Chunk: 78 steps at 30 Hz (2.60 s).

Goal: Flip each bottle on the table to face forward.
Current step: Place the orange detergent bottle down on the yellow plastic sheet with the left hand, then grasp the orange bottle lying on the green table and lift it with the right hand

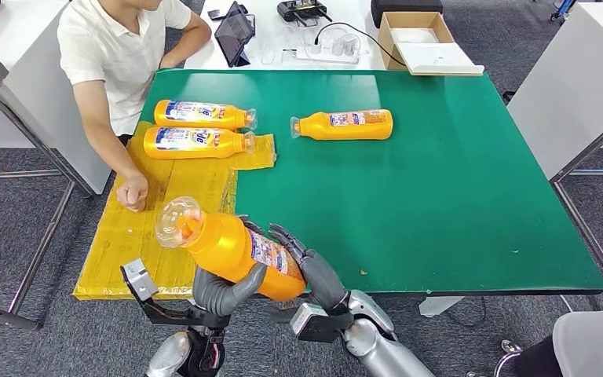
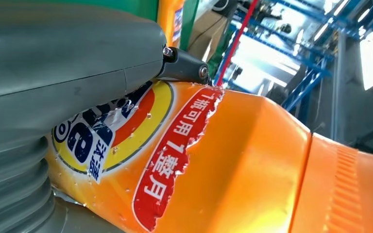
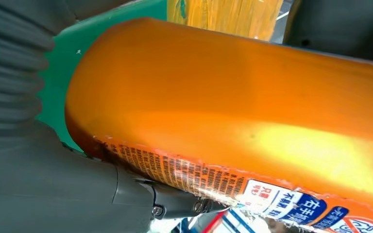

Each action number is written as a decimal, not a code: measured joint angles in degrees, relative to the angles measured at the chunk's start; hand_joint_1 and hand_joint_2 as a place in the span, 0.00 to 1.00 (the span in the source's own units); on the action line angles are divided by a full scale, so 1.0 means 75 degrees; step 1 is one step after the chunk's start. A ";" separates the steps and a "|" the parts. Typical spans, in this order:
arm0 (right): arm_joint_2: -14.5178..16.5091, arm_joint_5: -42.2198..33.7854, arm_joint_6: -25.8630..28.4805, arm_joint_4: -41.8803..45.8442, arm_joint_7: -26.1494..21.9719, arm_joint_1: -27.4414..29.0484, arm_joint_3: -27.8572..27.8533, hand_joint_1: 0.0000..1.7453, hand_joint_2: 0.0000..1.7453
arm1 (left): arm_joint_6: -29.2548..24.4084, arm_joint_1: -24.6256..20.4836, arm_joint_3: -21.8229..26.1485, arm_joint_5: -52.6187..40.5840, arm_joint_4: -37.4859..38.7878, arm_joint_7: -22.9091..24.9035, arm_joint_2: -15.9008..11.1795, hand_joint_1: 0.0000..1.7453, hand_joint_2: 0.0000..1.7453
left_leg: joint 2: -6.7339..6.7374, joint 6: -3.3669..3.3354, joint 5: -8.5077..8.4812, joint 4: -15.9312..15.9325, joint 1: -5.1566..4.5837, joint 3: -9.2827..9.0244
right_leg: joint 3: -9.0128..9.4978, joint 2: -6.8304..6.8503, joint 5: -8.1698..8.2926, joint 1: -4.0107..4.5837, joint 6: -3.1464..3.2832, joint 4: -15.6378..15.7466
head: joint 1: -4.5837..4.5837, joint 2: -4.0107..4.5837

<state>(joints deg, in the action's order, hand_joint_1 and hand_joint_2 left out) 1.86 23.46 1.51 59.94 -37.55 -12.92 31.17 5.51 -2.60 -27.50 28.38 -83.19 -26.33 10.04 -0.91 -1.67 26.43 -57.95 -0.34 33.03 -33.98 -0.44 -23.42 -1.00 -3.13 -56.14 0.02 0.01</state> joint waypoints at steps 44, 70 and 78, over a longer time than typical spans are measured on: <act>-0.0396 0.1455 0.3754 0.3110 -0.0074 0.1894 -0.0286 0.00 0.00 | -0.5897 -0.3751 0.1293 -1.0814 0.5676 0.2913 -0.0578 1.00 1.00 | 0.0001 0.0012 -0.0013 0.0001 0.0002 0.0004 | -0.0001 0.0001 0.0003 0.0000 0.0001 -0.0011 | 0.0001 -0.0001; -0.0181 0.0960 0.3181 0.2405 -0.0080 0.1484 -0.0283 0.00 0.00 | -0.2941 -0.5231 0.1563 -1.0974 0.8369 0.3796 -0.0586 0.00 1.00 | -0.0012 0.0012 -0.0013 0.0001 0.0002 -0.0023 | 0.0032 0.0008 0.0002 -0.0001 0.0002 -0.0011 | 0.0001 0.0000; -0.0138 0.0693 0.3123 0.2110 -0.0082 0.1315 -0.0259 0.00 0.00 | -0.2073 -0.5231 0.2079 -1.0152 0.8396 0.3065 -0.0453 0.00 1.00 | -0.0043 0.0011 -0.0011 0.0003 -0.0002 -0.0068 | 0.0089 0.0038 -0.0004 -0.0004 0.0004 -0.0005 | 0.0001 0.0001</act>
<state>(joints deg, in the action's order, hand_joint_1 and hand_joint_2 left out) 0.83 28.66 24.93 75.77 -38.16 -3.05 29.23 -10.03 -41.83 -11.91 -47.76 -20.22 -3.35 6.65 -1.24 -1.58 26.34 -57.93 -0.35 32.52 -33.32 -0.15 -23.45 -1.03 -3.10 -56.18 0.02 0.01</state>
